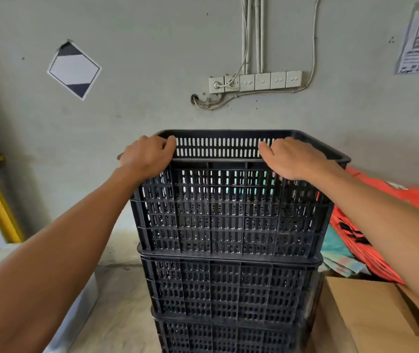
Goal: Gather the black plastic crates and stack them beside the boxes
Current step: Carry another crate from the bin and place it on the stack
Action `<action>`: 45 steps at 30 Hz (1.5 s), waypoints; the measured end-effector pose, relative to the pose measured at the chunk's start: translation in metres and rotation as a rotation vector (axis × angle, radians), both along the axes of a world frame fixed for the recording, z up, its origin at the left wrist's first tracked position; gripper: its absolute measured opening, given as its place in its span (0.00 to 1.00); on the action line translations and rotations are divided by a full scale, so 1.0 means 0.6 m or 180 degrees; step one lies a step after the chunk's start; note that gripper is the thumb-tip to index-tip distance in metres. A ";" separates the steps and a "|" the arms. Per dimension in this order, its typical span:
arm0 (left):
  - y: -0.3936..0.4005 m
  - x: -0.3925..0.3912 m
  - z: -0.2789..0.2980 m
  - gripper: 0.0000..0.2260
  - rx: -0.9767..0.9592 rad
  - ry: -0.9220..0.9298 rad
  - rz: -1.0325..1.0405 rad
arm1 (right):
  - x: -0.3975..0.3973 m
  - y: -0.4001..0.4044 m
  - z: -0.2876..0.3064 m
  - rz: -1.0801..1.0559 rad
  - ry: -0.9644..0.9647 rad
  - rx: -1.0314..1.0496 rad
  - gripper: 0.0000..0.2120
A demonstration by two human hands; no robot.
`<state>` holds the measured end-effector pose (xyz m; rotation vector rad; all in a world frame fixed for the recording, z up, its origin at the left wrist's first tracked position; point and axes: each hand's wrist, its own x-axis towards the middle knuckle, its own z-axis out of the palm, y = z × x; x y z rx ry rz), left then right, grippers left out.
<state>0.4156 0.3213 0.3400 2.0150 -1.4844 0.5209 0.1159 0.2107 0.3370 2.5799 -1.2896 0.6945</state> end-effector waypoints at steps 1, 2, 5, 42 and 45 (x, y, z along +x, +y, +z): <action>0.000 -0.003 0.001 0.27 0.0003 -0.0017 0.0058 | 0.000 -0.003 -0.001 0.0011 -0.0022 0.0010 0.35; -0.002 -0.006 0.004 0.27 0.0038 -0.0026 0.0092 | -0.002 -0.004 0.000 0.0018 -0.0054 0.0056 0.33; -0.008 -0.011 0.004 0.26 0.0134 -0.0022 0.0151 | -0.005 0.001 0.005 0.0005 -0.0128 0.0220 0.29; -0.060 0.091 0.041 0.52 0.1958 0.0056 0.0454 | -0.087 -0.102 0.034 -0.0798 0.0246 0.1563 0.60; -0.059 0.088 0.052 0.53 0.2053 -0.0058 0.0380 | -0.089 -0.099 0.044 -0.0772 0.0232 0.1578 0.60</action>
